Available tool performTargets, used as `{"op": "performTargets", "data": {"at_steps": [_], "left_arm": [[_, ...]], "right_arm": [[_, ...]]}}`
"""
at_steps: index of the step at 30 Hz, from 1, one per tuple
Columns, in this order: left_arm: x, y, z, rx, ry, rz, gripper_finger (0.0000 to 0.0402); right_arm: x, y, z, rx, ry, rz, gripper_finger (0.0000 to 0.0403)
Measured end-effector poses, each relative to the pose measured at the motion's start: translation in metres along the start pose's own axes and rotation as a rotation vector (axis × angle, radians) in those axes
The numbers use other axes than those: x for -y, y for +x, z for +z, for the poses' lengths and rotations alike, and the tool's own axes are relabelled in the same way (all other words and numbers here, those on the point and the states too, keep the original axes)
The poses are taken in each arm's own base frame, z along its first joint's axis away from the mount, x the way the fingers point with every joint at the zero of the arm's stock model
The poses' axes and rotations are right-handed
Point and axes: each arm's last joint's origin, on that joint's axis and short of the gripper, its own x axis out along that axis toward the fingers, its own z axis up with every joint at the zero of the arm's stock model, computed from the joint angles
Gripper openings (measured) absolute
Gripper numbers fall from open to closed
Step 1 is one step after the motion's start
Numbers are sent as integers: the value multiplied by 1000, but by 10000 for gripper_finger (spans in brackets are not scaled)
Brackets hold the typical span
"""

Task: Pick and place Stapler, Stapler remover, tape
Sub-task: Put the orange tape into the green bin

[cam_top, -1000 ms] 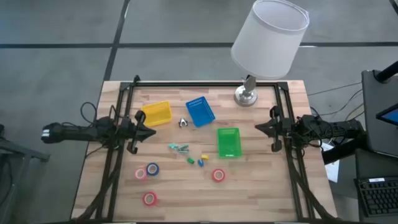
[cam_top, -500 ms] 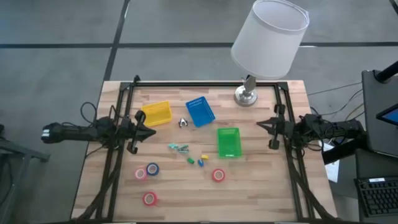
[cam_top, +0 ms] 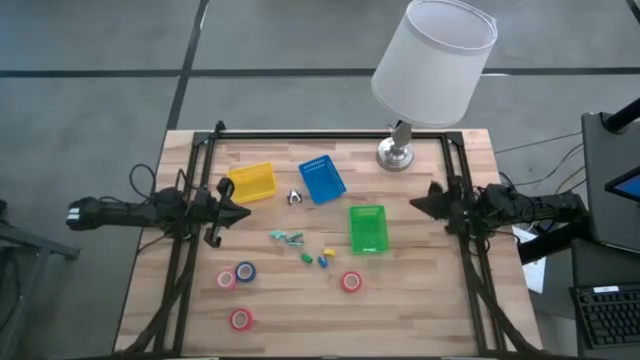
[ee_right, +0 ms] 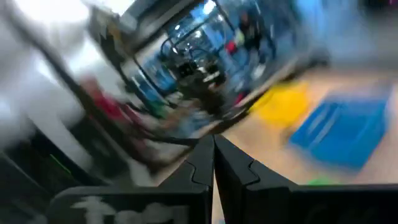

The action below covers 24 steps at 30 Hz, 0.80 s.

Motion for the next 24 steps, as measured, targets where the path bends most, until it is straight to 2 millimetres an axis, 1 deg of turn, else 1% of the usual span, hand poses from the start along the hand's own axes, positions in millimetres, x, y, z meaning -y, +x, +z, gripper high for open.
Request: {"op": "performTargets", "data": {"at_steps": [2,4,7,9,12,15,24], "left_arm": [[0,0,0,0,0,0,19],[0,0,0,0,0,0,19],[0,0,0,0,0,0,19],[0,0,0,0,0,0,19],[0,0,0,0,0,0,19],[0,0,0,0,0,0,19],[0,0,0,0,0,0,19]], "right_arm": [[0,0,0,0,262,1,8],[0,0,0,1,479,1,8],[0,0,0,0,697,0,8],[0,0,0,0,773,1,8],[0,0,0,0,794,0,8],[0,0,0,1,763,1,8],[0,0,0,1,581,0,8]]}}
